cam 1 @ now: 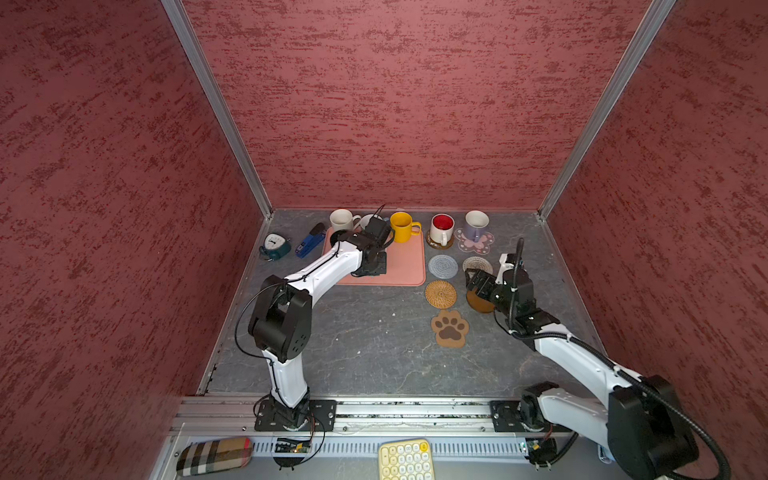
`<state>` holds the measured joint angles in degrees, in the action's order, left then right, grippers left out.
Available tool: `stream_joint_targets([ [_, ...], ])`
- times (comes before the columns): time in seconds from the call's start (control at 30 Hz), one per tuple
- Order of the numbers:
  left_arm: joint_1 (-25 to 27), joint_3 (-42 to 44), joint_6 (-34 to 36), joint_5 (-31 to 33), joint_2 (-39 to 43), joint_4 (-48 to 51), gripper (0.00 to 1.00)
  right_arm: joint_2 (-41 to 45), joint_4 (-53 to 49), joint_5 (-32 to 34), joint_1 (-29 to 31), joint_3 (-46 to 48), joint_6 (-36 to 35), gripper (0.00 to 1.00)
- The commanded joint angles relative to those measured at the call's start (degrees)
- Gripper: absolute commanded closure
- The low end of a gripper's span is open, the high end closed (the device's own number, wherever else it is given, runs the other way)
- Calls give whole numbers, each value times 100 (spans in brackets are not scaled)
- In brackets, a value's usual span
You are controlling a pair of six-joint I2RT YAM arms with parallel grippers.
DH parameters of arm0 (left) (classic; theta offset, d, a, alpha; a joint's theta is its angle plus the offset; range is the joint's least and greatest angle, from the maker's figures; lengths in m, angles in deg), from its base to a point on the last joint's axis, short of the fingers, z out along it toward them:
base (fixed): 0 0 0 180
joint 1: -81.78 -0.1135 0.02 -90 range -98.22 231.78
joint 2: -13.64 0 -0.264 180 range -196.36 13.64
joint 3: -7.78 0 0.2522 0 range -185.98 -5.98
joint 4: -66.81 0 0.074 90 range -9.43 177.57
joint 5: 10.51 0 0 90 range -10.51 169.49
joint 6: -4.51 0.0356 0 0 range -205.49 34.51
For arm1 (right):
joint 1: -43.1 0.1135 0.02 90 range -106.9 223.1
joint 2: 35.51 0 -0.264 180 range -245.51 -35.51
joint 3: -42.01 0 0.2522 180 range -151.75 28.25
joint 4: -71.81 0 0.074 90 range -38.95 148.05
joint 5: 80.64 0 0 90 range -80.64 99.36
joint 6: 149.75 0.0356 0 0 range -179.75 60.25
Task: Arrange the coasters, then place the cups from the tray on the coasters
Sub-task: 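Lift the white speckled mug by its rim with the left gripper toward the coasters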
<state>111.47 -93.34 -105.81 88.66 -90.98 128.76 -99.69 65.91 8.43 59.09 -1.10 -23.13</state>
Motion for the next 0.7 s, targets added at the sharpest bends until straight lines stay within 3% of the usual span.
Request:
stream_joint_targets([
  [0.0, 198, -558, 420, -56, 178, -159, 100, -6, -23, -349, -94, -256, 6, 2],
  [0.37, 714, -1657, 755, -253, -563, -101, 100, -72, -617, -399, -330, -927, -9, 2],
  [0.67, 974, -2431, 810, -476, -1300, -135, 100, -420, -926, -742, -955, -1499, -63, 2],
])
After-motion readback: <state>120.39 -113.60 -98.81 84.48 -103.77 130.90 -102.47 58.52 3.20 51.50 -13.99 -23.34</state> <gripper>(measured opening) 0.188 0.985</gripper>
